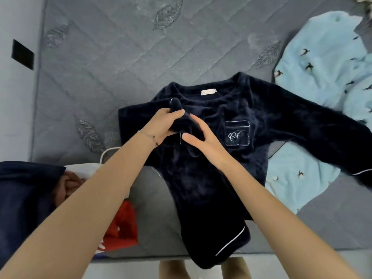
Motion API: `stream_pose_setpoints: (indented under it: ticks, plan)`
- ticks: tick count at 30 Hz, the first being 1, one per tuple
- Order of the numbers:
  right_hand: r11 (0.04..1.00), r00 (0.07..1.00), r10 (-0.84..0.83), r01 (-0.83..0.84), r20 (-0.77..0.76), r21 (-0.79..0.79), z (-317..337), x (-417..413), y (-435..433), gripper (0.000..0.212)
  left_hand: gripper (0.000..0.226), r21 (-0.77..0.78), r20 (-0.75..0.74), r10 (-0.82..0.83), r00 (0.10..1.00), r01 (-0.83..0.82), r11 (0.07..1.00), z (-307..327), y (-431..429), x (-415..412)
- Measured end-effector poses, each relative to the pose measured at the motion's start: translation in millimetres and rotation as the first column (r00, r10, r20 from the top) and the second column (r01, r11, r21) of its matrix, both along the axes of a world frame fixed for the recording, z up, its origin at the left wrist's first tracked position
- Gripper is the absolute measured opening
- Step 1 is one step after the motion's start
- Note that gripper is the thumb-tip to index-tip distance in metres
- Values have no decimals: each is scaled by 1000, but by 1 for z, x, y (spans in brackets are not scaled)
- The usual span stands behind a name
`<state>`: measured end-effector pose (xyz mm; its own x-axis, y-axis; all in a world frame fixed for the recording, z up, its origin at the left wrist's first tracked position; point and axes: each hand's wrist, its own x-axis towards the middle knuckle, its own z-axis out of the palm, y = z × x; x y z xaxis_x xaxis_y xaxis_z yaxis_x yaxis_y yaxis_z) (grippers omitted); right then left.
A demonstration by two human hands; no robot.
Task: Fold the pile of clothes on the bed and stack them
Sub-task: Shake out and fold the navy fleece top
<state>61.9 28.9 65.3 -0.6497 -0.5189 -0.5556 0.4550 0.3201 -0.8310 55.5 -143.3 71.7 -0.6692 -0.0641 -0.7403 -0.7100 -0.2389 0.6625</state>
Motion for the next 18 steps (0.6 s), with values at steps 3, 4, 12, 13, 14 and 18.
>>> stream_pose_setpoints:
  ticks: [3, 4, 12, 13, 14, 18]
  plan:
    - [992, 988, -17, 36, -150, 119, -11, -12, 26, 80, 26, 18, -35, -45, 998, 45, 999, -9, 35, -16]
    - [987, 977, -48, 79, -210, 140, -15, -17, 34, 74, 23, 33, -46, -48, 998, 50, 998, -12, 48, -21]
    - [848, 851, -344, 463, -397, 259, -48, -81, 114, 10, 35, -116, -114, -83, 990, 70, 991, -35, 122, -44]
    - [827, 845, -374, 490, -381, 274, -53, -90, 122, 8, 40, -219, -127, -120, 985, 90, 972, -43, 125, -41]
    - [807, 839, -401, 513, -368, 291, -58, -98, 131, 9, 42, -340, -140, -182, 973, 125, 932, -51, 127, -37]
    - [779, 860, -384, 497, -337, 382, -76, -122, 156, 23, 48, -703, -79, -478, 875, 291, 649, -81, 132, -13]
